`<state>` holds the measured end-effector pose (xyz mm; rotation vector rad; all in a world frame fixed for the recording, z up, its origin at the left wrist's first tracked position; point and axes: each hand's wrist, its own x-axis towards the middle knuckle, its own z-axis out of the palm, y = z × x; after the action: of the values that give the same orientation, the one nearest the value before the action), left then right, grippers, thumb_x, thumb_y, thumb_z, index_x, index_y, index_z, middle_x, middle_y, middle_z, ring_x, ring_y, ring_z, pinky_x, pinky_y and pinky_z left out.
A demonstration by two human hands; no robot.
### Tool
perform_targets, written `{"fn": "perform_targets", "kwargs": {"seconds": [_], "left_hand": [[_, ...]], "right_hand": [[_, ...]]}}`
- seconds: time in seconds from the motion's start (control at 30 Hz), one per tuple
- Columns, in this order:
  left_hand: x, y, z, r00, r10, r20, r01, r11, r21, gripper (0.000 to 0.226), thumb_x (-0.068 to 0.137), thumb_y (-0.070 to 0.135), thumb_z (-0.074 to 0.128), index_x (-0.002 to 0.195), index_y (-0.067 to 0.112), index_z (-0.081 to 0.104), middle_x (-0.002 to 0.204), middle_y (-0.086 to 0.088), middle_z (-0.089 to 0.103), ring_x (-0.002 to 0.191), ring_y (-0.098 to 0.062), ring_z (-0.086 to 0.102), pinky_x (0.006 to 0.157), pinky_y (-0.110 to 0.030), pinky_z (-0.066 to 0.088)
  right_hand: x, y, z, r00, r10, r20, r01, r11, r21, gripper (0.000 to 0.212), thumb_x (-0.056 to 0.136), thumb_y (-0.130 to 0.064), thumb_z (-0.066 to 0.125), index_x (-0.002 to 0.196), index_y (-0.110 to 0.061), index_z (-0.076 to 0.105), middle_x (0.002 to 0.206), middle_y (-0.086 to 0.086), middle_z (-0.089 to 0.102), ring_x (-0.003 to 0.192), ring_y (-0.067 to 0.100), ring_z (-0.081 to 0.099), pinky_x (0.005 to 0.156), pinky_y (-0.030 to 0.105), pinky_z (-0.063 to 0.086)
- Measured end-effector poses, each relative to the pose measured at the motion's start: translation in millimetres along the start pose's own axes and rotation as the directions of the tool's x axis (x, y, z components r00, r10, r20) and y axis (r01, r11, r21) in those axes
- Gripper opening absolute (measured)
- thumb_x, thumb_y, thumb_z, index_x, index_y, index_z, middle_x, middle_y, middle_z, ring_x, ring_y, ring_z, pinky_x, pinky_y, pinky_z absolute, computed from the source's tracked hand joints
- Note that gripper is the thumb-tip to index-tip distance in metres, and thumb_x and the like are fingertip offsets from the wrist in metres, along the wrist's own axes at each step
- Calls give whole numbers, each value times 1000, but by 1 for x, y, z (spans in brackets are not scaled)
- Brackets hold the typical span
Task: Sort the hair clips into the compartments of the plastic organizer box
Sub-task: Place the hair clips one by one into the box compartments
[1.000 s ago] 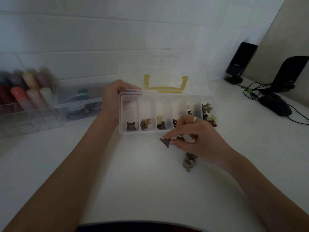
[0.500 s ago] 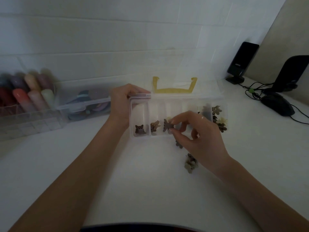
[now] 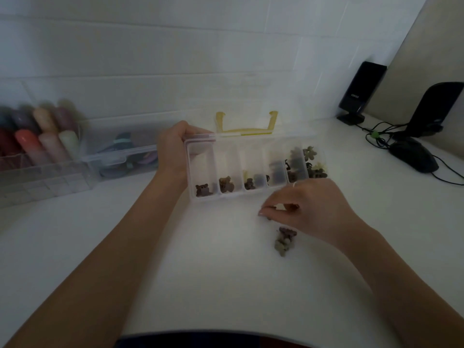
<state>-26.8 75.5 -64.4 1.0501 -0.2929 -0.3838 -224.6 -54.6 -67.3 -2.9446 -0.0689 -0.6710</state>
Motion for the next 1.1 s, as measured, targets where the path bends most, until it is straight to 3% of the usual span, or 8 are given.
{"fn": "perform_targets", "kwargs": {"seconds": [0.1, 0.2, 0.37, 0.5, 0.63, 0.77, 0.9, 1.1], "left_hand": [[1, 1, 1, 1000, -24, 2, 24, 1000, -13, 47, 79, 8, 37, 41, 10, 65, 48, -3, 62, 51, -15, 57, 57, -22, 45], [1, 0, 1, 1000, -26, -11, 26, 999, -31, 49, 81, 8, 37, 40, 10, 64, 47, -3, 61, 50, -15, 57, 58, -22, 45], [3, 1, -3, 999, -27, -28, 27, 1000, -11, 46, 79, 10, 38, 42, 10, 66, 48, -3, 62, 52, -17, 56, 61, -25, 45], [2, 2, -2, 998, -49, -34, 48, 998, -42, 45, 78, 9, 39, 40, 11, 64, 47, -3, 61, 53, -17, 56, 62, -26, 45], [1, 3, -2, 998, -47, -36, 45, 998, -36, 44, 78, 9, 39, 41, 11, 65, 48, -2, 61, 52, -17, 57, 61, -25, 45], [0, 3, -1, 999, -26, -30, 26, 1000, -14, 44, 76, 8, 39, 41, 11, 65, 47, -1, 61, 51, -15, 57, 60, -24, 46], [-3, 8, -3, 1000, -23, 8, 23, 1000, -7, 30, 64, 7, 44, 42, 11, 64, 50, -3, 63, 52, -16, 58, 58, -24, 47], [-8, 18, -7, 996, -48, 75, 50, 999, -22, 22, 49, 16, 44, 41, 10, 63, 48, -2, 62, 50, -15, 57, 60, -24, 45]], "right_hand": [[0, 5, -7, 991, 93, 96, -82, 991, -110, 35, 73, -68, 52, 93, -46, 70, 52, -14, 57, 49, 4, 54, 51, 19, 41], [1, 4, -10, 958, 198, 207, -172, 976, -135, 43, 76, -65, 54, 118, -52, 57, 56, -16, 47, 59, 2, 45, 63, 21, 34], [2, 2, -8, 953, 206, 222, -189, 977, -97, 24, 87, -43, 60, 111, -43, 62, 60, -15, 46, 57, 0, 42, 56, 11, 31], [2, 4, -7, 957, 194, 215, -197, 980, -10, 17, 81, -41, 67, 99, -41, 68, 67, -13, 56, 60, 3, 47, 59, 8, 32], [3, 3, -2, 981, 143, 132, -175, 943, 281, 16, 73, -33, 77, 89, -33, 74, 65, -15, 54, 63, 5, 51, 57, 11, 34], [4, -4, -4, 987, 137, 81, -159, 813, 561, 21, 71, -12, 80, 89, -22, 75, 88, -11, 67, 74, 8, 60, 58, 8, 40], [4, -7, -4, 962, 274, -4, -207, 736, 645, 21, 77, -4, 74, 89, -21, 71, 88, -19, 71, 73, 3, 64, 57, 10, 43], [4, -3, -5, 858, 406, -316, -161, 796, 584, 25, 80, 7, 66, 88, -17, 63, 97, -16, 69, 75, 1, 61, 65, 7, 40]]}}
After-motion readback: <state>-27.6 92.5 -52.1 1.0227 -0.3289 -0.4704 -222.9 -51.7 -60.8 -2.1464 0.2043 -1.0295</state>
